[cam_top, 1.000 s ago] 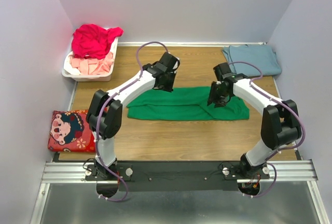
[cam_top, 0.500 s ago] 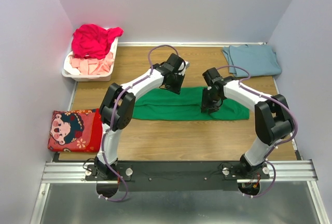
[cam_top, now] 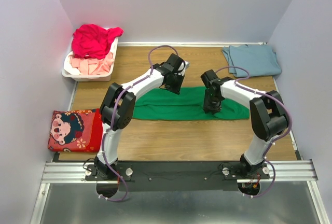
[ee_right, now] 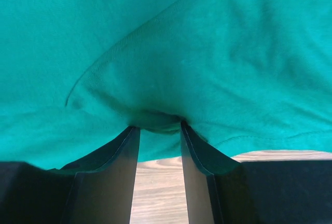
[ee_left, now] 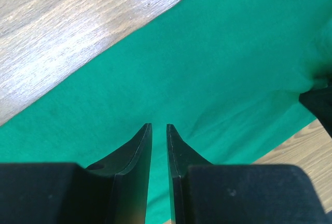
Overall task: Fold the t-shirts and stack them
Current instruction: Fold the tshirt
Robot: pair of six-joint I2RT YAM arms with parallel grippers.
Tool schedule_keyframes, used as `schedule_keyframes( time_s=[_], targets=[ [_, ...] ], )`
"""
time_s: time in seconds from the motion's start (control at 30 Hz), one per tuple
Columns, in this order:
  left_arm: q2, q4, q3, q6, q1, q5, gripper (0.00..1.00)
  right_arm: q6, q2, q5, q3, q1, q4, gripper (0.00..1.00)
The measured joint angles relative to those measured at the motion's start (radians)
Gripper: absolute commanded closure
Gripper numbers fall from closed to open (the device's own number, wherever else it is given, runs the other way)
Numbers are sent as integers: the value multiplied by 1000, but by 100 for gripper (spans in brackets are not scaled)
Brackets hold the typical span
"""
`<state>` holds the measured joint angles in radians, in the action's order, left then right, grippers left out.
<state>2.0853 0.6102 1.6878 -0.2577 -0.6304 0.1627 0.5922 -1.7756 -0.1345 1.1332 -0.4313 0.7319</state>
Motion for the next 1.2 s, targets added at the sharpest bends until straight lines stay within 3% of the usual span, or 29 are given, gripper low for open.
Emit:
schedule_keyframes(
  time_s=[0.23, 0.57, 0.9, 0.93, 0.97, 1.0, 1.1, 1.2],
  targets=[
    [0, 0, 0, 0, 0, -2, 76, 13, -10, -84, 43, 0, 0, 63],
    [0, 1, -8, -1, 0, -16, 76, 18, -10, -116, 78, 0, 3, 99],
    [0, 1, -9, -1, 0, -28, 77, -18, 24, -106, 169, 0, 67, 99],
    [0, 1, -9, -1, 0, -30, 77, -23, 36, -103, 178, 0, 75, 97],
    [0, 1, -9, -1, 0, -31, 78, -26, 42, -103, 181, 0, 79, 76],
    [0, 2, -9, -1, 0, -32, 78, -29, 49, -100, 183, 0, 82, 68],
    [0, 2, -9, -1, 0, -35, 78, -38, 53, -86, 182, 0, 94, 53],
    [0, 5, -10, -1, 0, -38, 78, -38, 53, -81, 170, 0, 114, 50]
  ],
)
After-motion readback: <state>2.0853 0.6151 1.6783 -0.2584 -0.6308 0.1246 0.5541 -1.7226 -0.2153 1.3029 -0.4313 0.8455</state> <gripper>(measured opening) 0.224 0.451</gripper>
